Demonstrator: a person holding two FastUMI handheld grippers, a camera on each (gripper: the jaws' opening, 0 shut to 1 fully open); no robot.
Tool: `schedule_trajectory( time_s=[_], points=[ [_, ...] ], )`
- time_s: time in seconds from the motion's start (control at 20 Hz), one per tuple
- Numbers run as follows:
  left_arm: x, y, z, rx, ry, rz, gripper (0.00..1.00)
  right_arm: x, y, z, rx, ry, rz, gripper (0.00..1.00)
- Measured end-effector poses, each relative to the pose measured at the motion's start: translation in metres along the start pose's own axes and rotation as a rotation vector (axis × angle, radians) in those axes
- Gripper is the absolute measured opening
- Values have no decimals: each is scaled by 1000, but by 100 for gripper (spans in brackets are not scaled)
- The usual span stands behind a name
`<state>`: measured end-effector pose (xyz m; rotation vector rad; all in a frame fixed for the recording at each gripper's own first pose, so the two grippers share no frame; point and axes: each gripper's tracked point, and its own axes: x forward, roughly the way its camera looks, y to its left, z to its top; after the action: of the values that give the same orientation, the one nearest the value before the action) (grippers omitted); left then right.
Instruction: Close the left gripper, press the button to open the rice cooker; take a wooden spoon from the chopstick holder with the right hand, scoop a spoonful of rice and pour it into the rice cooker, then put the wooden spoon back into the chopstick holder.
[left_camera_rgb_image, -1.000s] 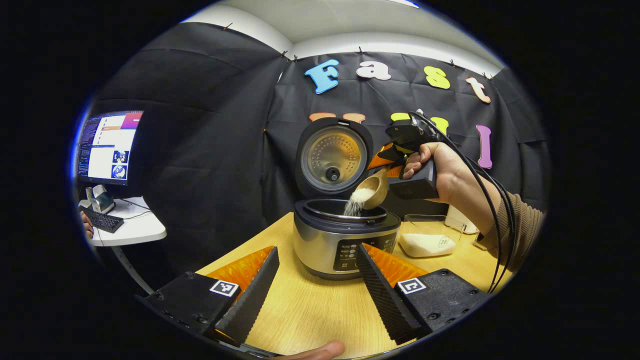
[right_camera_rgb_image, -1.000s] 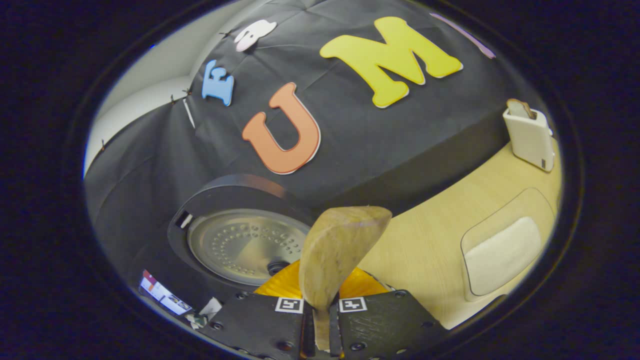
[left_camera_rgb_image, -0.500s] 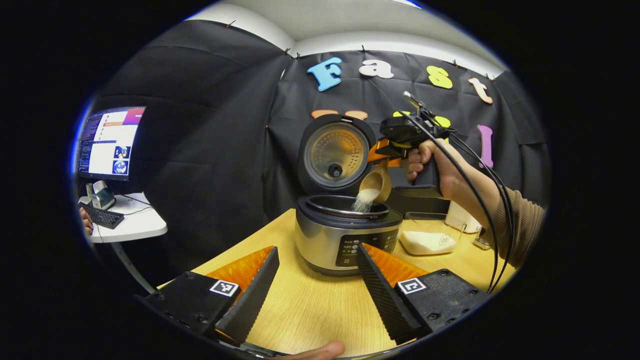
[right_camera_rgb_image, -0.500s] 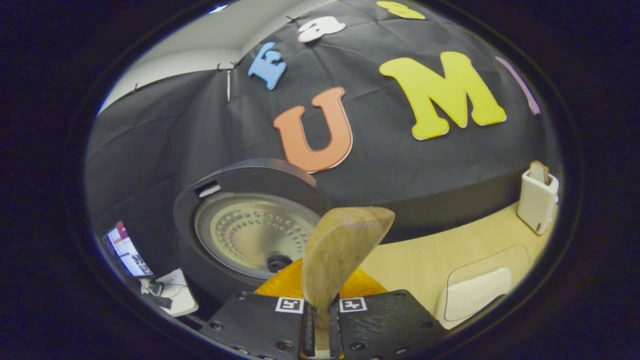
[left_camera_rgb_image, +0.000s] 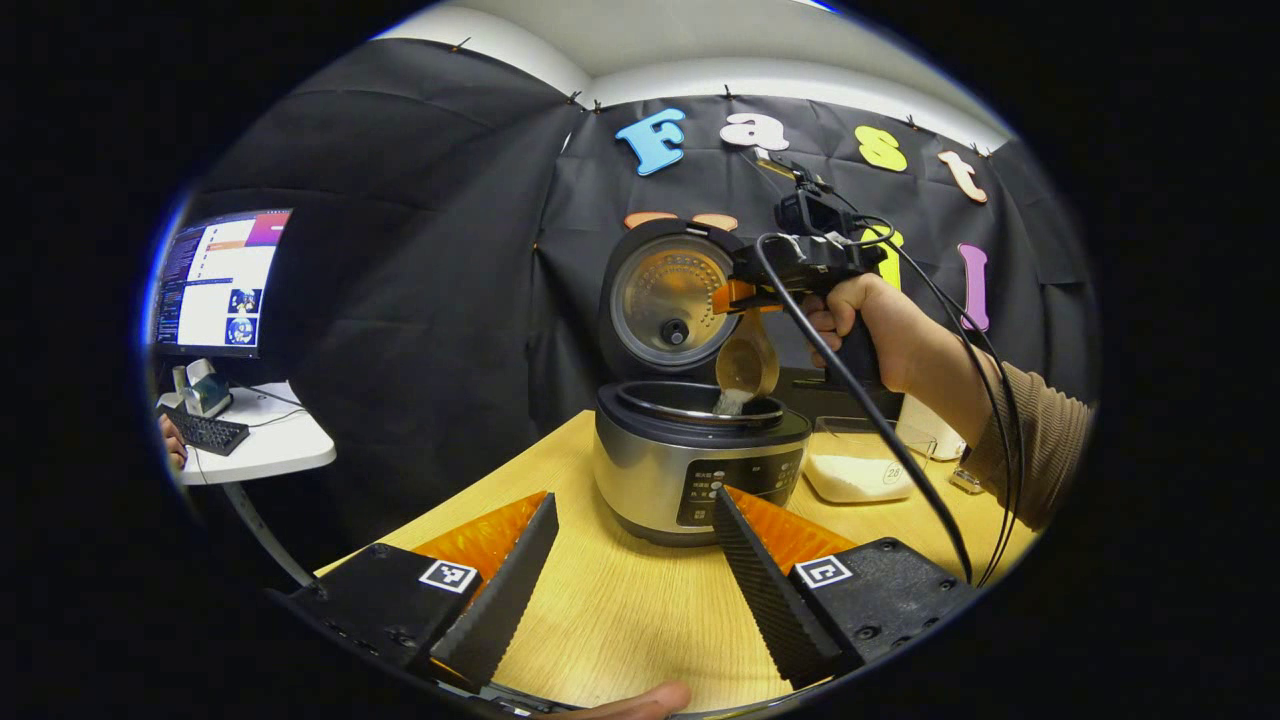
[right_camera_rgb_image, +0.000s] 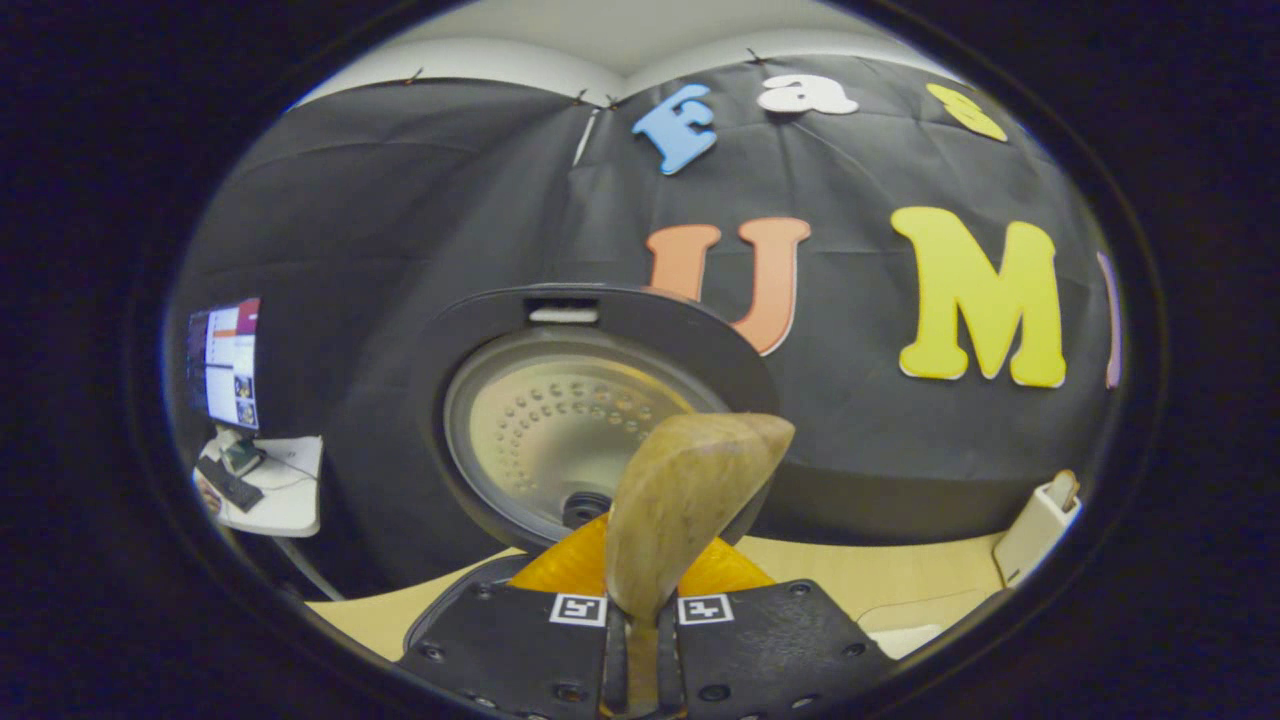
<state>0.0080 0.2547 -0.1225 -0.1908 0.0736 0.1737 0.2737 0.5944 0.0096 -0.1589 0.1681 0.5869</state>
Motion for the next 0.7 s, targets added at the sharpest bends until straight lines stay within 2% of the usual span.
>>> schedule_trajectory(
  time_s=[0.3, 0.5, 0.7],
  points=[
    [1, 2, -5, 27, 10, 9, 96, -3, 19, -1, -244, -41, 14, 11],
    [3, 0, -7, 19, 20, 9, 95, -9, 21, 6, -231, -60, 15, 11],
    [2, 1, -7, 22, 25, 26, 95, -24, 1, 17, -217, -87, -14, 11]
  ],
)
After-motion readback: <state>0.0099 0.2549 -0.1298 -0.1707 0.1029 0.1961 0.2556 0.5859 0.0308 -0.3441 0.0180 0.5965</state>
